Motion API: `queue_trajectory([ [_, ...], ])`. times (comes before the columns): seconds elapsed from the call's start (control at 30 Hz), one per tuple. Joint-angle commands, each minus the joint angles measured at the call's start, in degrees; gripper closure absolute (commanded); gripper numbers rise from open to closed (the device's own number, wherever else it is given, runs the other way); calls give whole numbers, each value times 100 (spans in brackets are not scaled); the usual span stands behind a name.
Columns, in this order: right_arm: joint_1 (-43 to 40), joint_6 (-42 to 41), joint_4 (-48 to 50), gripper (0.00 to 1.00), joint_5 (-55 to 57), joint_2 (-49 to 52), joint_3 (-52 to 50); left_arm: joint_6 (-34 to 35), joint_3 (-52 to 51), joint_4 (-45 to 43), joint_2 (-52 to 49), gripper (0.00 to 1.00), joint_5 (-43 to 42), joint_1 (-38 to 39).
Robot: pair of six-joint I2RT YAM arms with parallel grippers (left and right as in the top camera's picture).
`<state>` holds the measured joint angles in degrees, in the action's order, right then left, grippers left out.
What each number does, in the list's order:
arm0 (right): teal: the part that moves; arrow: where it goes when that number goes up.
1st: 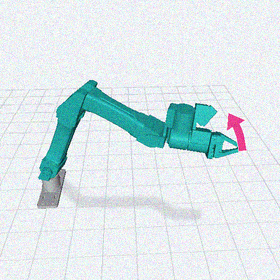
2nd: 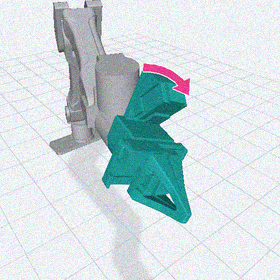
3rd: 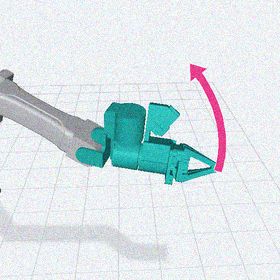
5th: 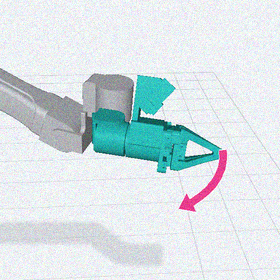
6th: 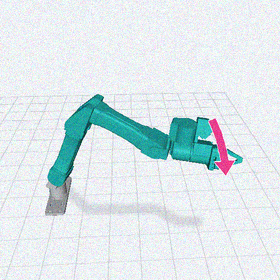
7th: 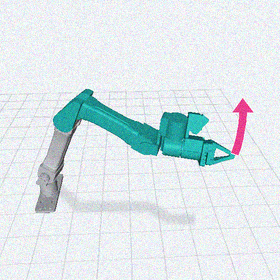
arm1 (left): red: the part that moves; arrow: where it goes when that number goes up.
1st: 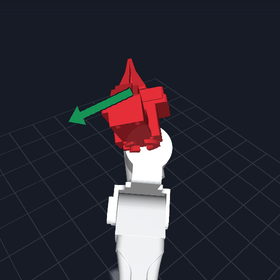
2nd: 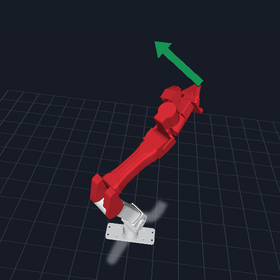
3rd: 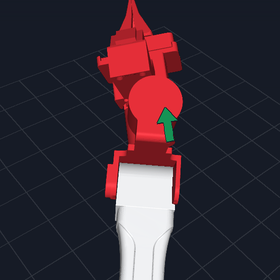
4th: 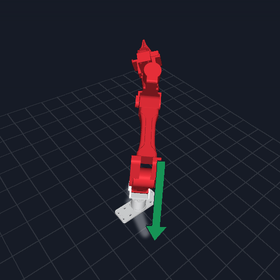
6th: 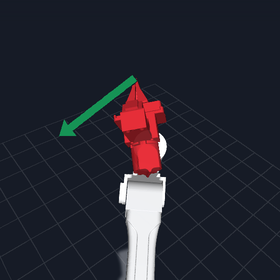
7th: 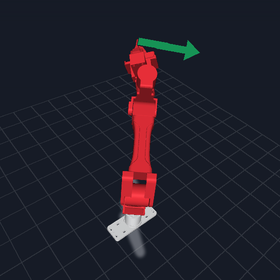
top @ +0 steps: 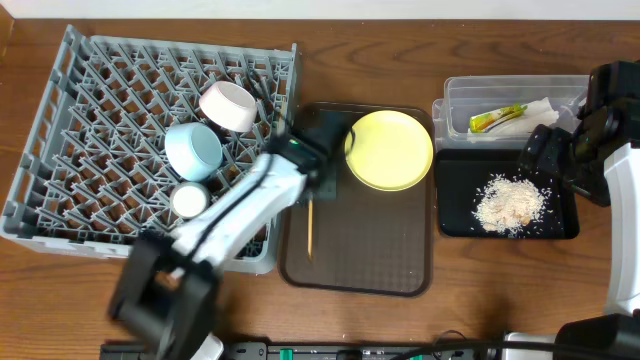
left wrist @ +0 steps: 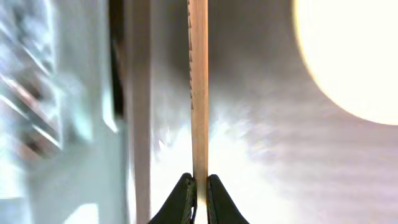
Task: Sort waste into correct bins and load items into the dishwasher
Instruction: 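Lower the chopsticks into the dish rack edge and open the left gripper, then grasp the rim of the yellow plate with the left gripper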
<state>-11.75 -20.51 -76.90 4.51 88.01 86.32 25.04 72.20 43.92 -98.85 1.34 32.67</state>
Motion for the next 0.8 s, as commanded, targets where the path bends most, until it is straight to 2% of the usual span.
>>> queue_trajectory([
  [0.0,-24,44,-4,1,-7,-111,94,-1397,354,-9,852,92,168,-219],
  [0.2,-24,42,-4,1,-7,-111,94,-2028,343,-221,1235,92,1145,-654],
  [0.27,-24,42,-7,1,-7,-111,94,-2205,295,-422,1152,92,1134,-802],
  [0.63,-7,44,-35,1,-7,-111,94,-2201,278,-885,289,90,1110,-1392],
  [0.7,-4,44,-33,1,-7,-111,94,-2203,278,-885,271,77,953,-1419],
  [0.77,9,42,-35,1,-9,-111,94,-2208,280,-887,328,57,721,-1403],
])
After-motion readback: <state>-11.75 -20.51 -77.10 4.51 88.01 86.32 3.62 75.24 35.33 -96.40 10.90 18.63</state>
